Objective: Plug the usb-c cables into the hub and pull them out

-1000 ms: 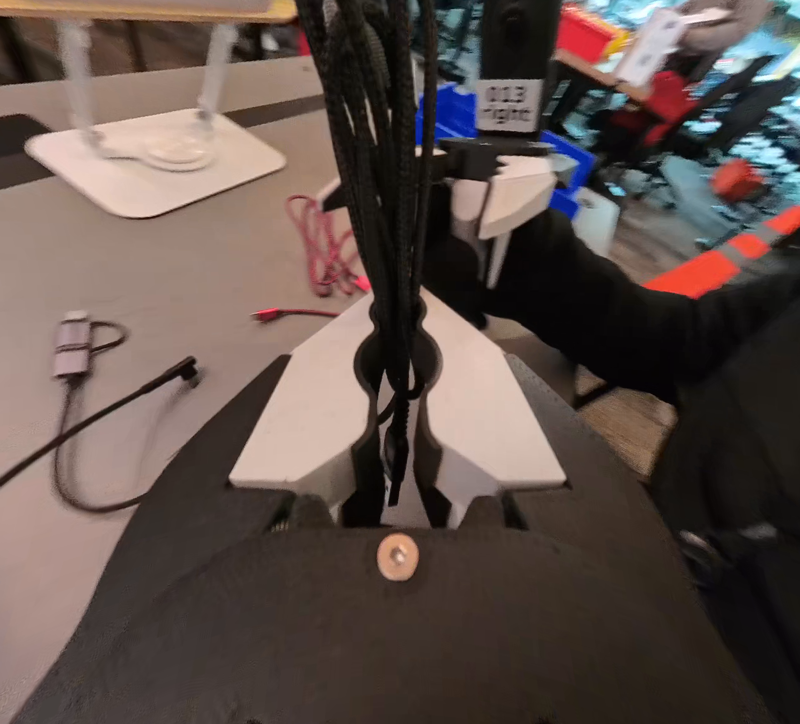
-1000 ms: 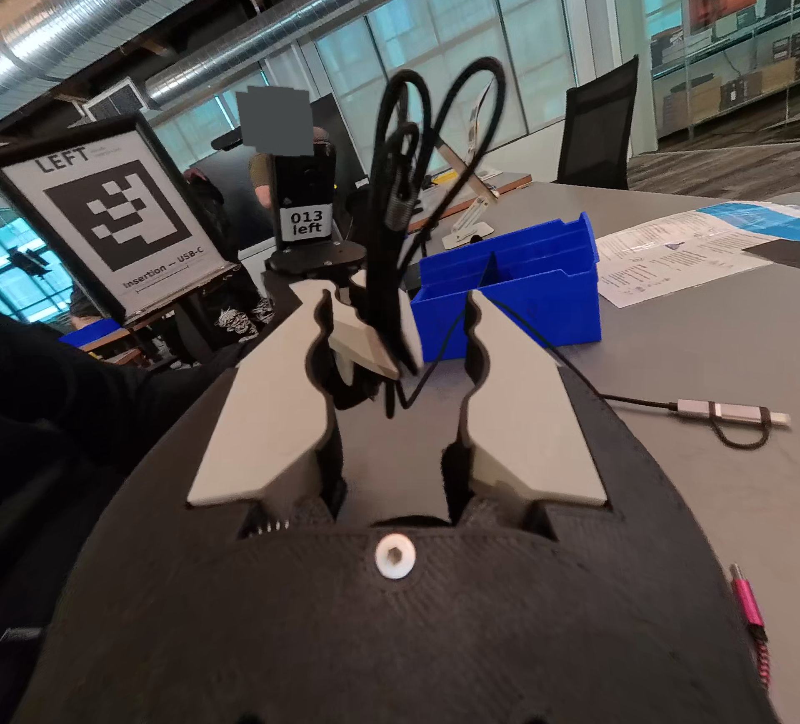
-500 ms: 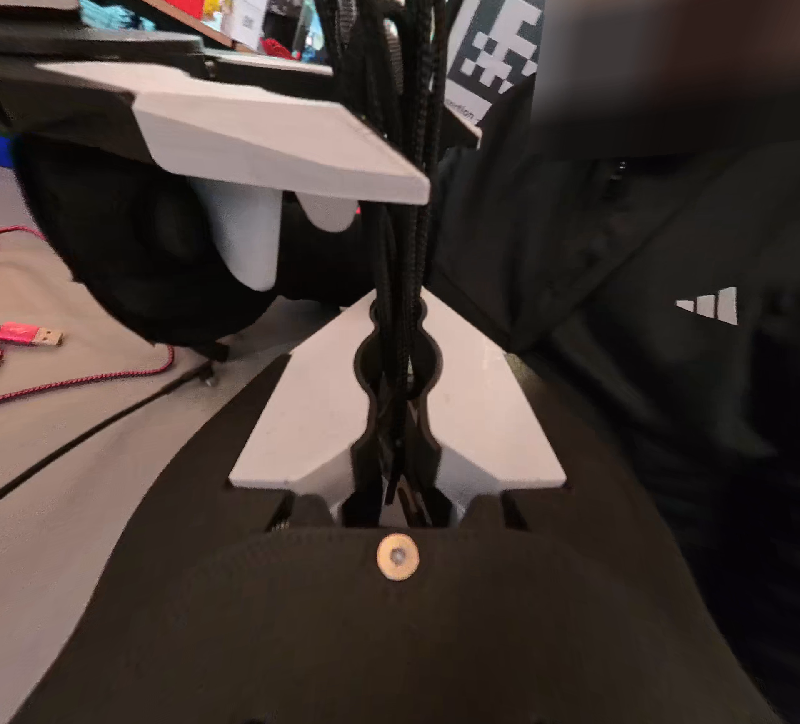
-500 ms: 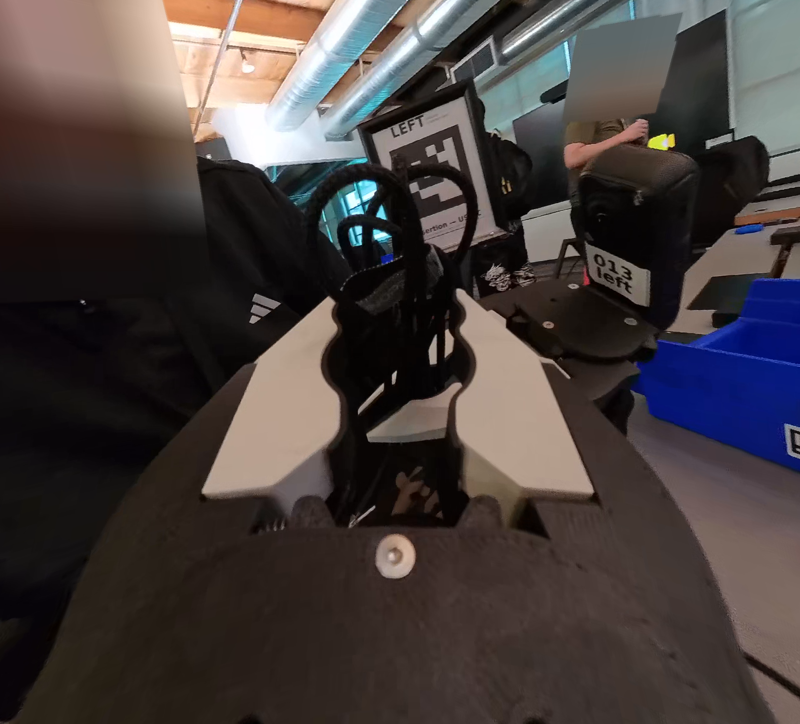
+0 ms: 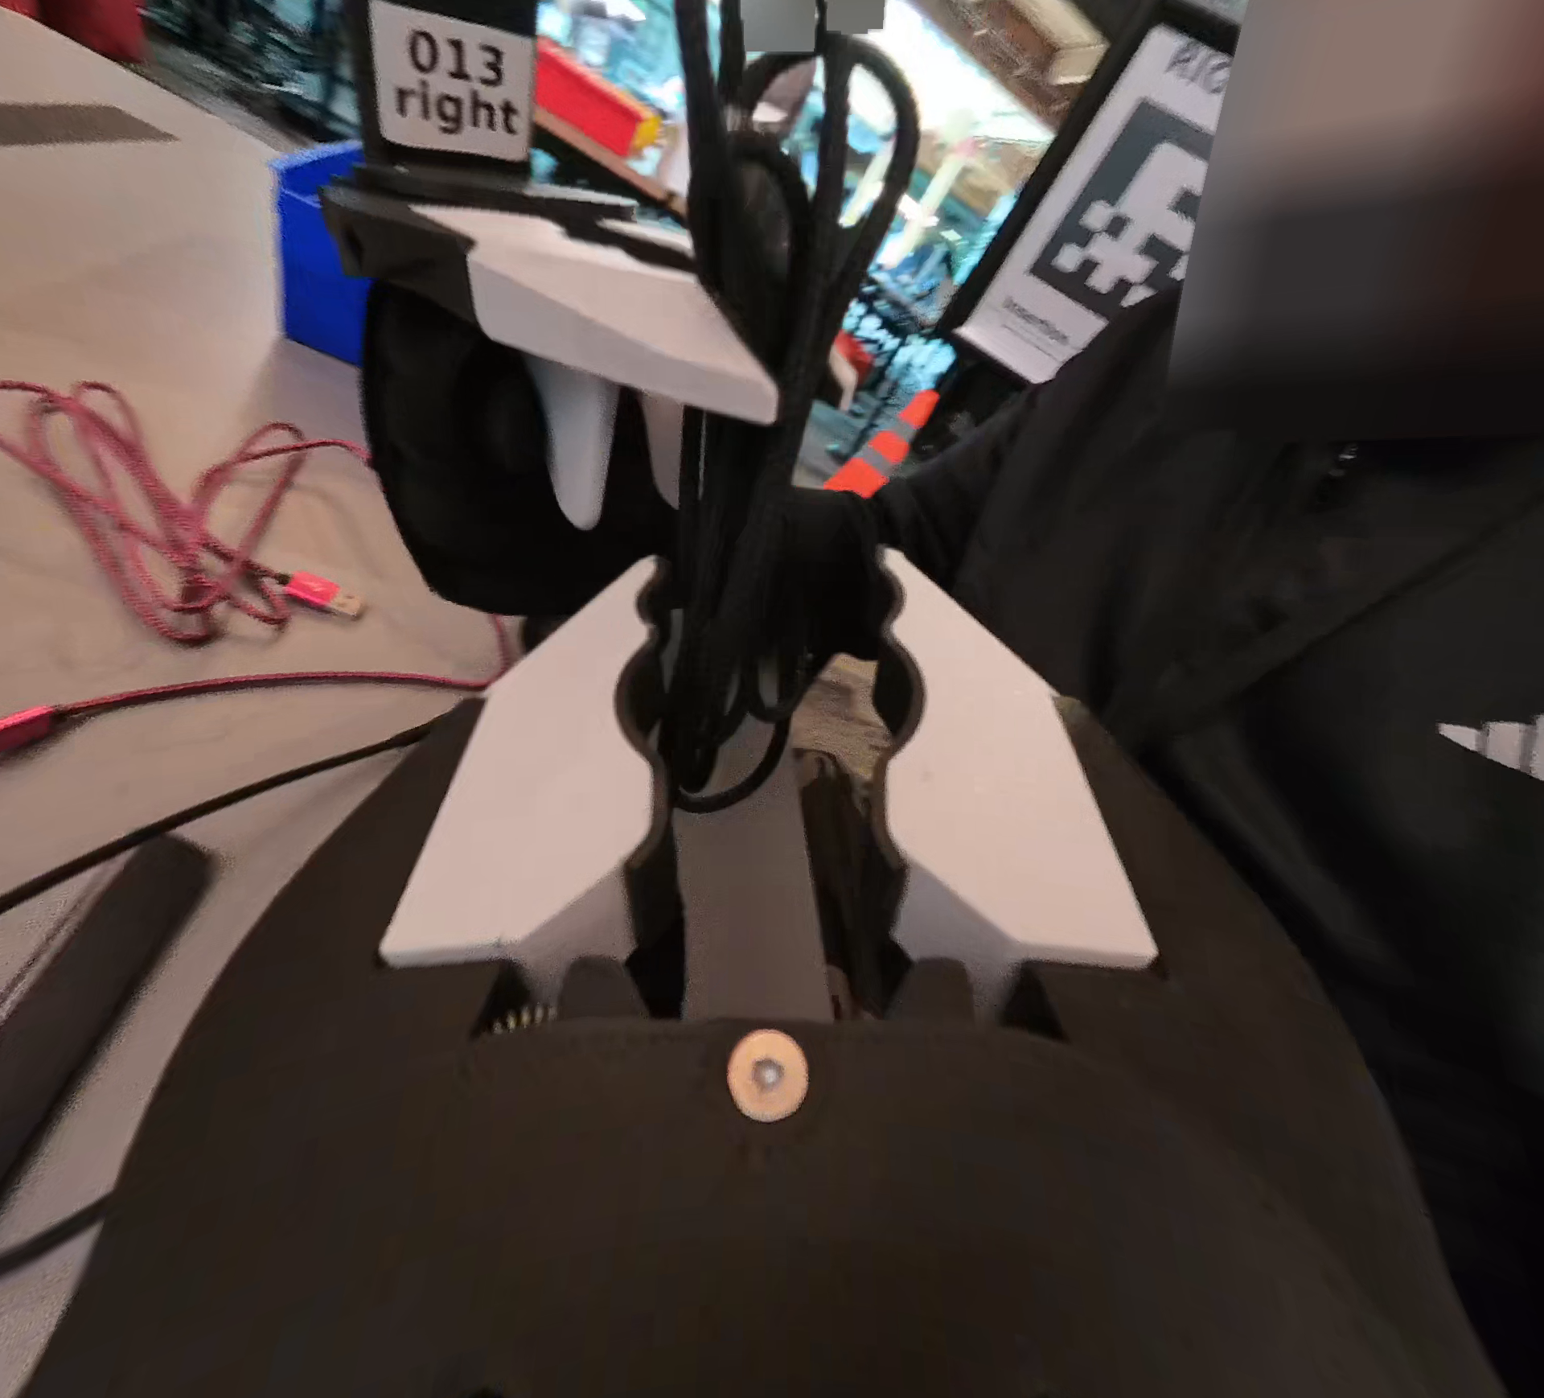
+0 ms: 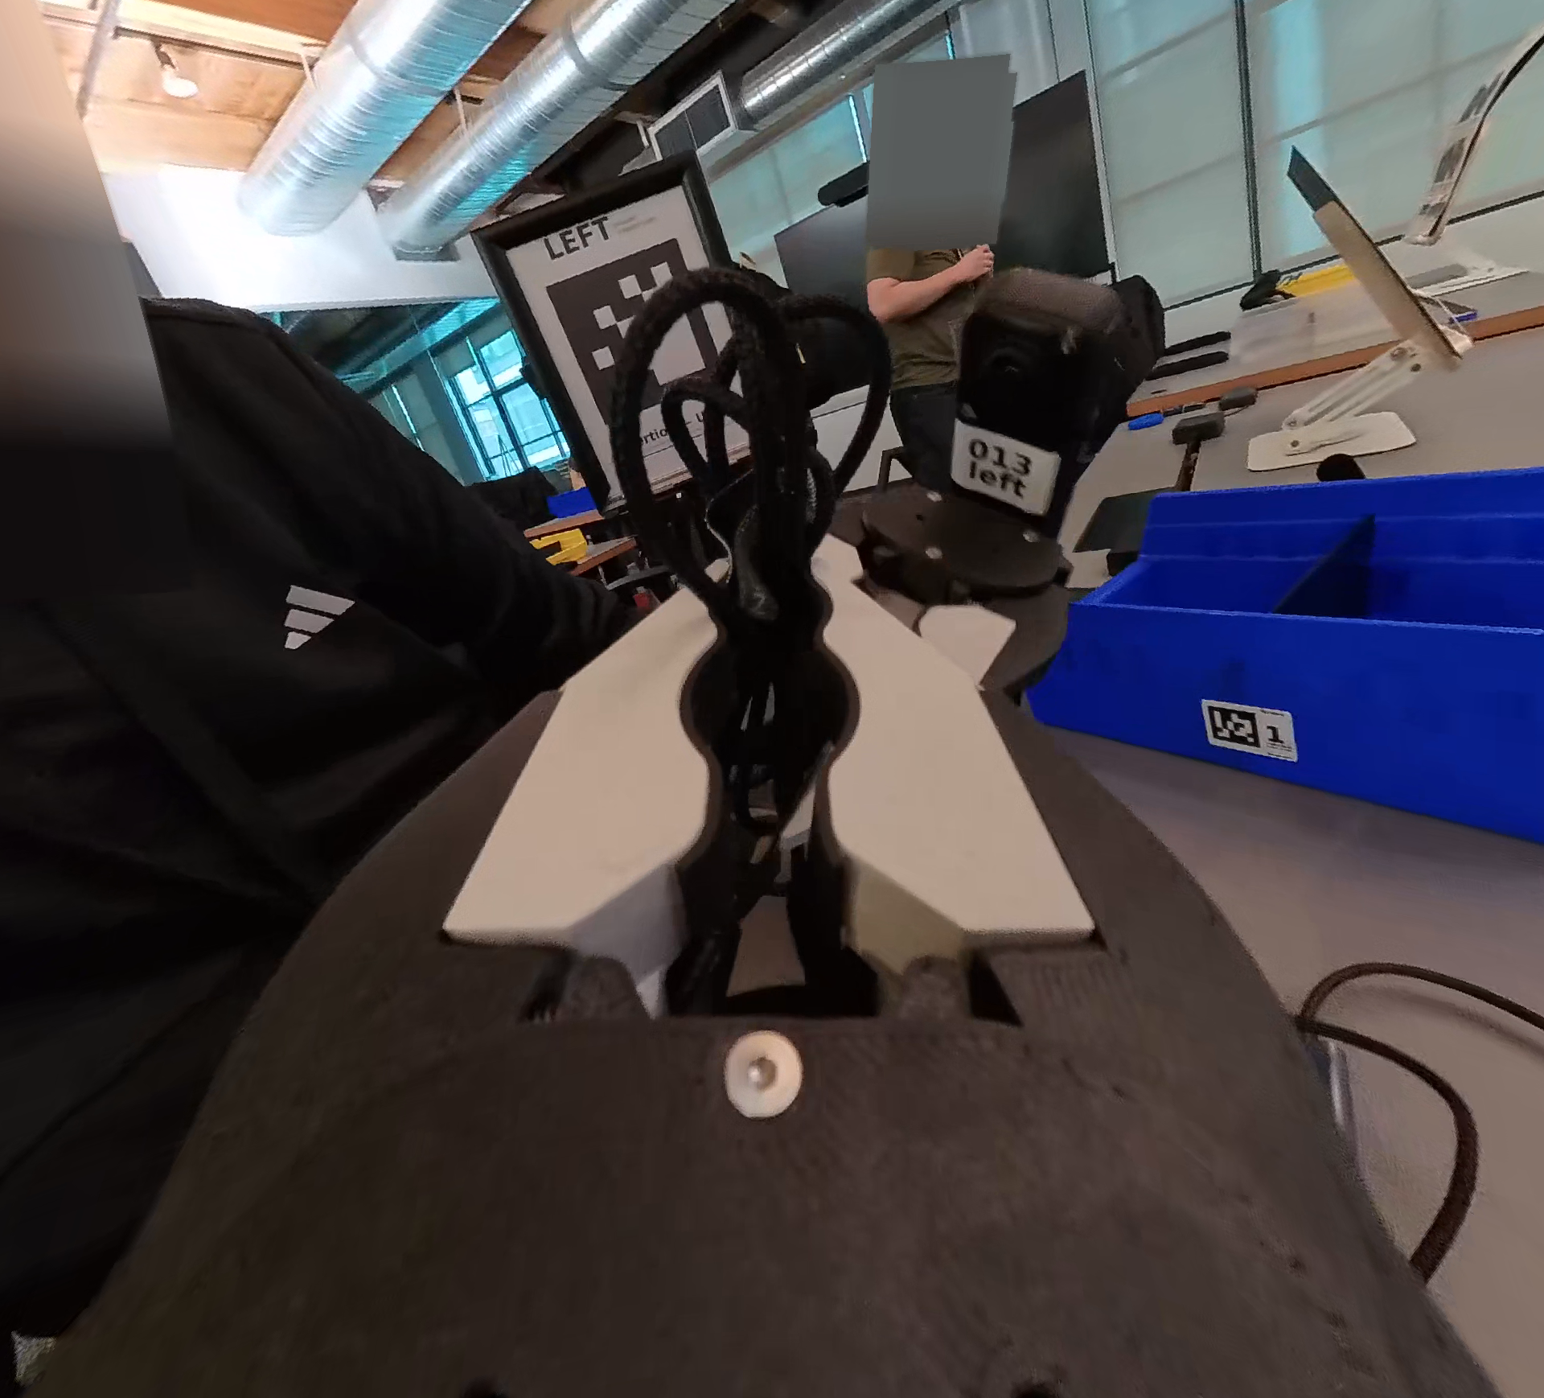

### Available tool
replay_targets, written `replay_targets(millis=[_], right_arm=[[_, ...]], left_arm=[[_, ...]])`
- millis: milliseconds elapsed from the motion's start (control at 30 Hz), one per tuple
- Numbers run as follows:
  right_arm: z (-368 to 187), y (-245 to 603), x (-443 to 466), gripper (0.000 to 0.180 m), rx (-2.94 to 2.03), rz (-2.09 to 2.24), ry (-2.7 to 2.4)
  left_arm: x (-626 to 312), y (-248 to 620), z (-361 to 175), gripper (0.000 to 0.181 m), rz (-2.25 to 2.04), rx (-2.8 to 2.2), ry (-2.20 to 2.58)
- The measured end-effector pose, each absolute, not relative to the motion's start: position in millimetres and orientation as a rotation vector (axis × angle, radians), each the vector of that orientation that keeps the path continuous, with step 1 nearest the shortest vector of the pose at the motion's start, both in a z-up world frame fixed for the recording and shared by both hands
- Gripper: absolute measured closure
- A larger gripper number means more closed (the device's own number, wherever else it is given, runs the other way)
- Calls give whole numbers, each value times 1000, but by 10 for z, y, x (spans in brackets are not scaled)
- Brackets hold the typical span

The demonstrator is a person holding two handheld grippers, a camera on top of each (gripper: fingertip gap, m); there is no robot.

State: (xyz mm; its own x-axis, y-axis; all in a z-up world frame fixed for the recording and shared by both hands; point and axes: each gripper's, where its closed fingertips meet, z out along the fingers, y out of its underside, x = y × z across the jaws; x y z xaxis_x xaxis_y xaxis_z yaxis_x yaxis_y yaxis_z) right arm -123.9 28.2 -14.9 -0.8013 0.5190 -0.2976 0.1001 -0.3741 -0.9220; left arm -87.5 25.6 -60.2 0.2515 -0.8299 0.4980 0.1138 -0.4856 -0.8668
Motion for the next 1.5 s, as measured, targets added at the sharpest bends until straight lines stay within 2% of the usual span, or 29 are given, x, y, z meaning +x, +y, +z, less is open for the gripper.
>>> replay_targets(millis=[67,133,233,300,433,567,667,767,900,967,1133,1400,1500], right_arm=[[-205,299,-1274,171,-853,2196,-1597],[-213,297,-1288,171,-857,2179,-1605],[-190,296,-1327,171,-859,2161,-1595],[-175,296,-1352,171,-864,2139,-1591],[-146,317,-1363,168,-901,2126,-1584],[-176,382,-1369,140,-1091,2087,-1621],[-271,511,-1215,133,-1225,1876,-1678],[-236,672,-922,133,-1317,1687,-1636],[-523,858,-454,134,-1494,1293,-1655],[-705,848,-222,142,-1593,1187,-1676],[-1368,1011,276,142,-1865,800,-1654],[-1999,1193,573,153,-2110,626,-1499],[-2177,1235,648,152,-2189,595,-1456]], left_arm=[[-925,351,-596,118,-1212,-1728,646],[-937,396,-589,119,-1137,-1792,642],[-889,473,-757,134,-1019,-1931,663],[-856,498,-741,160,-1026,-1913,642],[-855,499,-693,176,-1039,-1871,627],[-982,507,-615,180,-993,-1849,593],[-1074,478,-558,180,-998,-1822,559],[-1117,460,-626,180,-935,-1859,559],[-1160,424,-866,180,-811,-1997,607],[-1160,409,-984,180,-778,-2060,634],[-1191,430,-1259,180,-628,-2218,760],[-1108,623,-1578,181,-408,-2392,967],[-1068,660,-1694,181,-394,-2432,1015]])
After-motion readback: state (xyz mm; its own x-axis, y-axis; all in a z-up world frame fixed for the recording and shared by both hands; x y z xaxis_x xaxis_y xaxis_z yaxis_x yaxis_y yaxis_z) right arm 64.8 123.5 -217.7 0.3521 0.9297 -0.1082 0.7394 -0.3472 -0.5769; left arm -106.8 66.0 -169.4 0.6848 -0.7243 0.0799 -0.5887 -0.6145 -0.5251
